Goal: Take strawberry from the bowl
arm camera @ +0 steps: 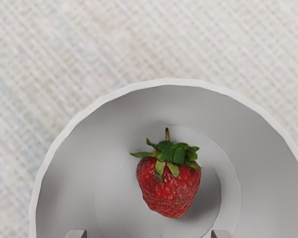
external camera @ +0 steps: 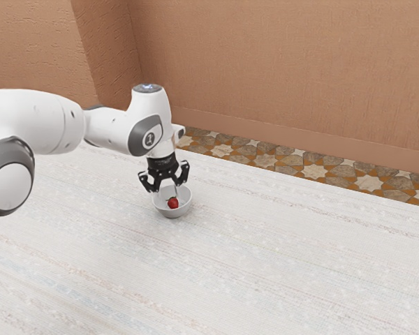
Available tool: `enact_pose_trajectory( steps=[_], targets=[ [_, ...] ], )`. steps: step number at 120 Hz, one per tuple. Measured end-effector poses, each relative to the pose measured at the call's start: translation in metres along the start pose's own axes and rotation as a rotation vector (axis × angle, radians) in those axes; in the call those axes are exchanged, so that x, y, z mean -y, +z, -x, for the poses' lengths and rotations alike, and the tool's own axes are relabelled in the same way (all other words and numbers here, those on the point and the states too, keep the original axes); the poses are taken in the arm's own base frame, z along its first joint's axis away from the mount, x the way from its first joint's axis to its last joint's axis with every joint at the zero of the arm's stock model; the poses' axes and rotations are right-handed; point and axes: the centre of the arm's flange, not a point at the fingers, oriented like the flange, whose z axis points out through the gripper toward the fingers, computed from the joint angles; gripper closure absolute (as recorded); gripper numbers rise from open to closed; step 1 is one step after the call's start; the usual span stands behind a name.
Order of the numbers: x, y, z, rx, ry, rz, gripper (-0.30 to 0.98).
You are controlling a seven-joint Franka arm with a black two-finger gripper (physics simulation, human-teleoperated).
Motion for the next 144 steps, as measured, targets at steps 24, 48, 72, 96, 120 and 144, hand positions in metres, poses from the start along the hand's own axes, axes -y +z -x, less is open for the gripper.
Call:
enact_pose_trajectory(
  steps=[24, 48, 72, 96, 120, 144],
  targets=[
    [-0.002, 0.006, -0.009, -0.009, 0.019, 0.008, 0.4],
    [0.005, 0.01, -0.022, 0.003, 0.01, 0.024, 0.4],
    [0.002, 0.016, -0.023, 0.008, 0.032, 0.031, 0.4],
    [0.0, 0.023, -0.024, 0.01, 0.053, 0.031, 0.4],
    [-0.001, 0.033, -0.023, 0.012, 0.071, 0.028, 0.4],
    [-0.006, 0.036, -0.027, 0.002, 0.084, 0.036, 0.4]
  ],
)
